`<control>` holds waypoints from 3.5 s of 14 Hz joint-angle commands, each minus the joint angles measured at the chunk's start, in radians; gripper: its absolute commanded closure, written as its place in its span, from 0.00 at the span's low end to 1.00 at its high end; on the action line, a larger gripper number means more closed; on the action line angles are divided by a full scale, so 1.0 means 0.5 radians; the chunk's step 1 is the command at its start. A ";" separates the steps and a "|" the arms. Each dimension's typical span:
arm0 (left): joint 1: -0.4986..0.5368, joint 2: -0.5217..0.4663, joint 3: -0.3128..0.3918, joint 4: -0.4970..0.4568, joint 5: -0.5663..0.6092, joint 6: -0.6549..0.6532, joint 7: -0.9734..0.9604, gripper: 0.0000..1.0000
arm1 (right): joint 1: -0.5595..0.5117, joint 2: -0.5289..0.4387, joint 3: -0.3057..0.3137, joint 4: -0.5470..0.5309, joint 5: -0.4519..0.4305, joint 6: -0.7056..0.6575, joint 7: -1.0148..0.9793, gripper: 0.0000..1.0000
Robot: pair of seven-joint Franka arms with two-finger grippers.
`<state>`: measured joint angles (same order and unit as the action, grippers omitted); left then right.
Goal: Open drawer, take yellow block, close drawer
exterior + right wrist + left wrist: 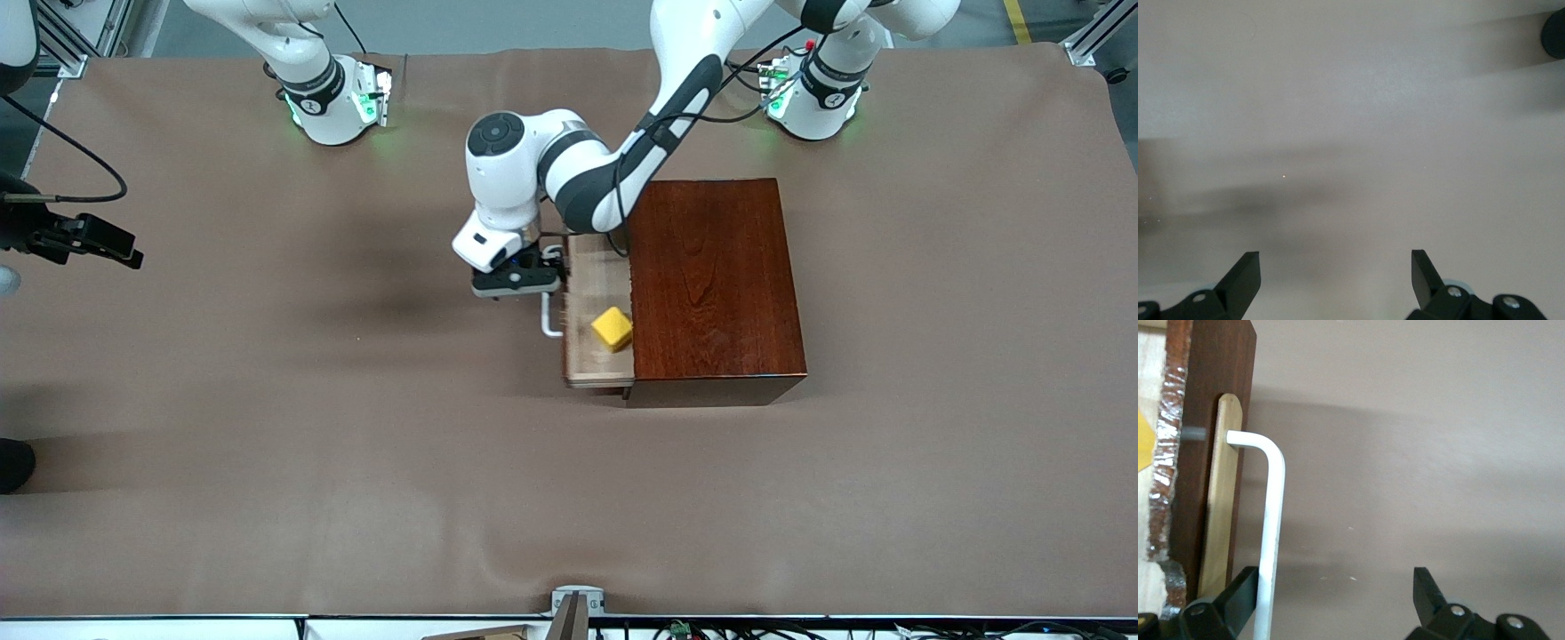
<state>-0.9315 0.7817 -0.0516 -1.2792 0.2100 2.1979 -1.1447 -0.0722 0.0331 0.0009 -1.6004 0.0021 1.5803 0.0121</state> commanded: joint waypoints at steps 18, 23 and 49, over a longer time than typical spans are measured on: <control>-0.079 0.084 -0.044 0.110 -0.049 0.611 -0.051 0.00 | -0.015 0.004 0.026 0.031 -0.020 -0.016 -0.018 0.00; -0.070 0.023 -0.041 0.107 -0.128 0.577 -0.146 0.00 | -0.015 0.004 0.026 0.028 -0.020 -0.019 -0.018 0.00; 1.516 -0.796 -0.050 -0.015 -0.211 -0.828 1.424 0.00 | 0.690 0.069 0.050 0.028 -0.001 0.039 0.567 0.00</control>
<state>-0.1959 0.4307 -0.0639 -1.2317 0.1174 1.8139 -0.4849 0.2175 0.0509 0.0333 -1.5951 0.0037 1.5900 0.2219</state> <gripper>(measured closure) 0.000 0.000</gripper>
